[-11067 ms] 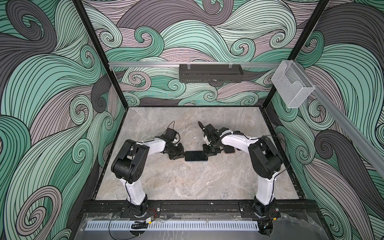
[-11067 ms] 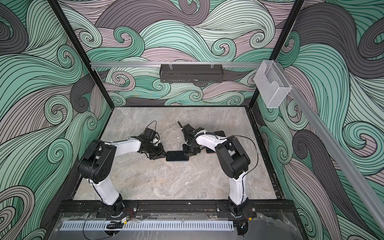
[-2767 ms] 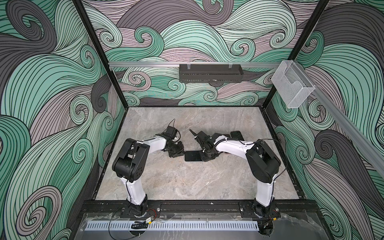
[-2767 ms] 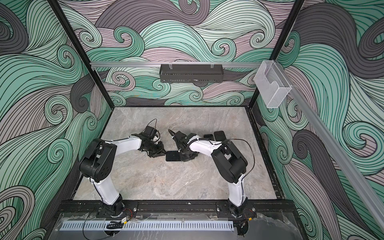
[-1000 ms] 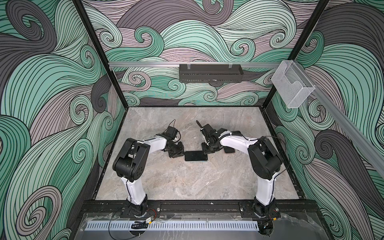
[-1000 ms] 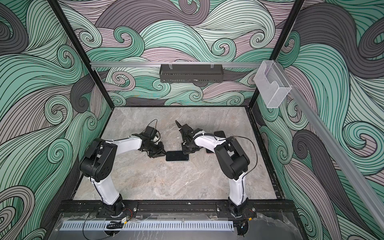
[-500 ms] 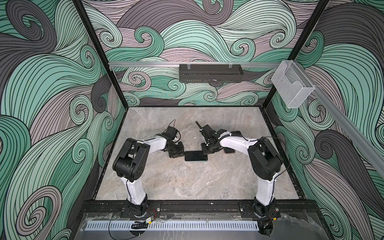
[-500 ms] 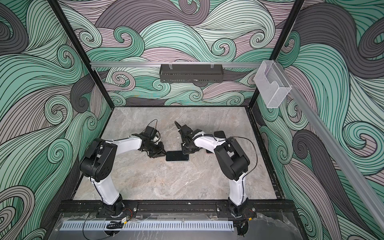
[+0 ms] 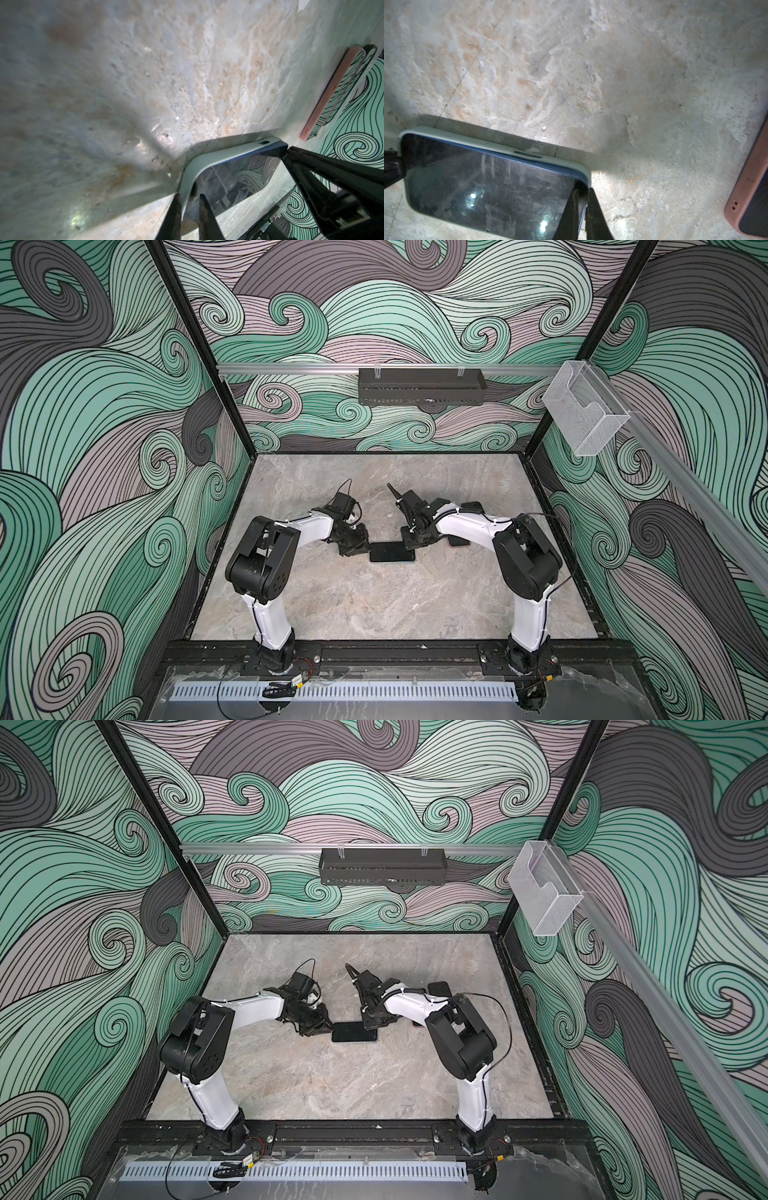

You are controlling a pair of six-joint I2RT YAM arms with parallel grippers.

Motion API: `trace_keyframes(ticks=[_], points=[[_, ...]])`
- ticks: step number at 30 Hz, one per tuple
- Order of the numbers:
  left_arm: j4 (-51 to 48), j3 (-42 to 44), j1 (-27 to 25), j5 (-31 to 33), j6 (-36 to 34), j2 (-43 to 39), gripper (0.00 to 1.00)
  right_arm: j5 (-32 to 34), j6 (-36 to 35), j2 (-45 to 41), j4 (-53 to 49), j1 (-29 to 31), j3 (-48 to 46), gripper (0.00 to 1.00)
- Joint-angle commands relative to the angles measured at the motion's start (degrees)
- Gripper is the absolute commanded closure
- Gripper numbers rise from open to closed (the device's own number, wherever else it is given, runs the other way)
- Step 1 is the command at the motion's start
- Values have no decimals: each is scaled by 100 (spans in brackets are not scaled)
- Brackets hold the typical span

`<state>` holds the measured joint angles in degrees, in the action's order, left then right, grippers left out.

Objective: Put the phone into the phone case

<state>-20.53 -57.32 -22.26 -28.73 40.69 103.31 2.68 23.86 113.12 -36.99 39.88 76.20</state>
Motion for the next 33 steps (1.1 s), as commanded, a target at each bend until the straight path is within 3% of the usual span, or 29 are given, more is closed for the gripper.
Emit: trace_keyframes(ticks=[1, 16, 24, 33], points=[[-60, -148, -40, -54, 1, 52, 82, -36, 143, 1390, -599, 134, -771, 90], [-192, -185, -42, 67, -30, 67, 82, 46, 229, 1817, -249, 205, -1082, 90], [-269, -115, -44, 105, -48, -25, 82, 122, 61, 881, 111, 205, -1263, 85], [-316, -61, -46, 184, -105, -130, 80, 120, -171, -150, -385, 28, -424, 72]])
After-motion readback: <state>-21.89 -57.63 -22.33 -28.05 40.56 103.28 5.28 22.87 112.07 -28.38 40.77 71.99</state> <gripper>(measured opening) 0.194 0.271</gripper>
